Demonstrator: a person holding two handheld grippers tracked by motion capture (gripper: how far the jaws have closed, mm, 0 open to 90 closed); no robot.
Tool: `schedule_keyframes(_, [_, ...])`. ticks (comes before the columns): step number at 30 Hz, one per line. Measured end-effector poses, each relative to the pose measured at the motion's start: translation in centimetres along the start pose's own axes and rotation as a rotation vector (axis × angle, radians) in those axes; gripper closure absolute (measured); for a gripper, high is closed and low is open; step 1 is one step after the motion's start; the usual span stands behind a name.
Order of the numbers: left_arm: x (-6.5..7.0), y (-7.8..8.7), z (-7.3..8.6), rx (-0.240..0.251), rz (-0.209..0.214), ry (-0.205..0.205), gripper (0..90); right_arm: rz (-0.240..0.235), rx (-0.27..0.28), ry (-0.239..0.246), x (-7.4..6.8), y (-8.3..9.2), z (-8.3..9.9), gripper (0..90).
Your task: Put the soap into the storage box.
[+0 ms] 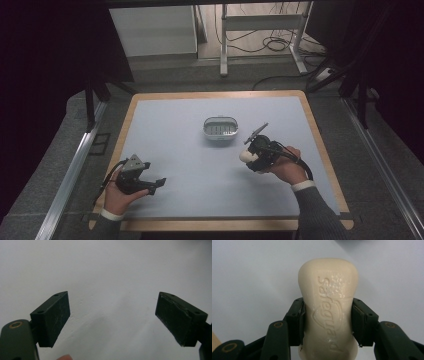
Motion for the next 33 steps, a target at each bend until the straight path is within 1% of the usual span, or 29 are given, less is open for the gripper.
schedule_keyframes(1, [0.0, 0.0, 0.0, 0.001, 0.0, 0.001, 13.0, 0.003, 0.003, 0.011, 0.1, 0.0, -0.3, 49.3])
schedule_keyframes(3, [0.0, 0.0, 0.0, 0.002, 0.0, 0.0, 13.0, 0.002, 0.005, 0.014, 0.2, 0.0, -0.5, 49.3])
schedule_keyframes(12, [0.1, -0.1, 0.0, -0.004, 0.002, -0.004, 13.0, 0.01, 0.008, 0.014, 0.8, 0.0, -1.0, 49.3])
schedule_keyframes(15, [0.1, -0.1, 0.0, -0.006, 0.001, -0.006, 13.0, 0.016, 0.018, 0.018, 1.1, 0.1, -1.3, 49.3])
schedule_keyframes(31, [0.3, -0.4, 0.0, -0.01, 0.005, -0.01, 13.0, 0.018, 0.032, 0.035, 1.6, 0.2, -2.7, 49.3])
schedule_keyframes(33, [0.3, -0.4, 0.0, -0.01, 0.004, -0.01, 13.0, 0.024, 0.032, 0.037, 1.7, 0.2, -2.9, 49.3])
Point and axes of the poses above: each handheld gripper's, and its own axes: y roughly backward along the jaws, z roughly out of its underside, x roughly to its right, the point moved 6 cm from there along -y, roughly forward along the jaws, and after that the axes turned 2 degrees about x, right-handed, at the moved point
